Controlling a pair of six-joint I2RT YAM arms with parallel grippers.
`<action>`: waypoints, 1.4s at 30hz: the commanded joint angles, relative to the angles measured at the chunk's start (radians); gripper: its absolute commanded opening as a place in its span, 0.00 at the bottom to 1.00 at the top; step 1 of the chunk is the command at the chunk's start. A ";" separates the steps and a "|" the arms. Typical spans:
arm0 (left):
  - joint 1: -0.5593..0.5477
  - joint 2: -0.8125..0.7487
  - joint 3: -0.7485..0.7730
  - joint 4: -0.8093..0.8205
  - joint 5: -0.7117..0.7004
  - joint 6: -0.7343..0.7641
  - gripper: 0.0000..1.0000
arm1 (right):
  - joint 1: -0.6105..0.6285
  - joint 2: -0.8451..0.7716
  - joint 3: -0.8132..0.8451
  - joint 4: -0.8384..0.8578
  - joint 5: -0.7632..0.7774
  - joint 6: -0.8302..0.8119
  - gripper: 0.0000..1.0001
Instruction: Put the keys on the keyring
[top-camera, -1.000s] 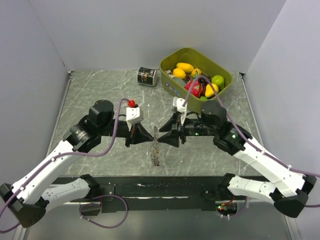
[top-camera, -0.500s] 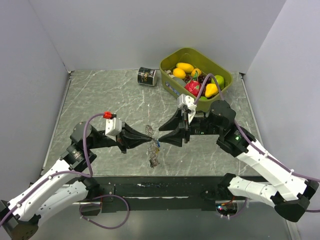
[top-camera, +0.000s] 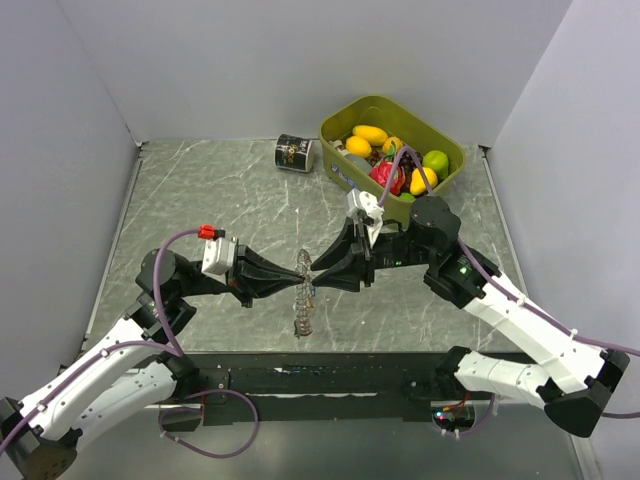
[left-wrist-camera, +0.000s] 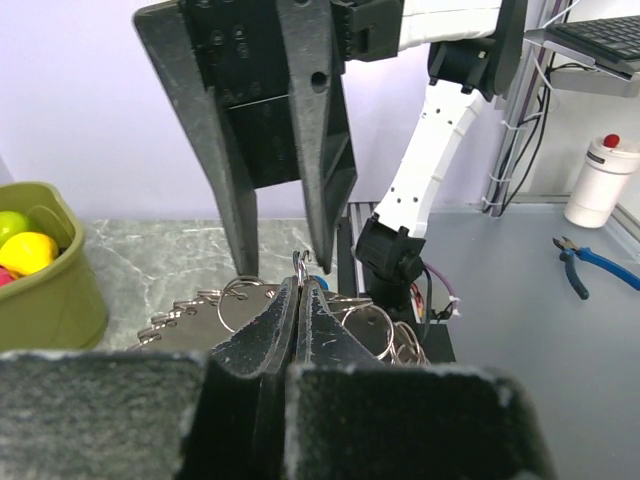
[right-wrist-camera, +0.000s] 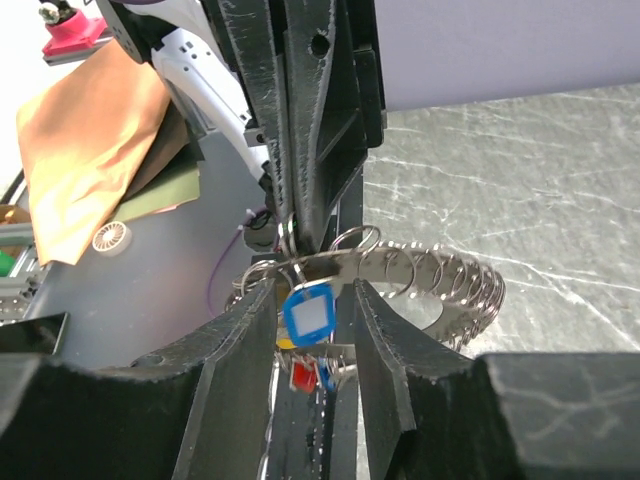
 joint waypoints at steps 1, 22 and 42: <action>-0.004 -0.005 0.035 0.063 0.027 -0.007 0.01 | -0.005 0.002 0.008 0.072 -0.020 0.022 0.42; -0.004 -0.016 0.052 0.062 0.013 0.007 0.01 | -0.006 -0.001 -0.001 0.015 -0.002 -0.019 0.00; -0.003 -0.014 0.055 0.124 0.030 -0.035 0.01 | -0.006 -0.019 -0.018 0.004 0.030 -0.035 0.07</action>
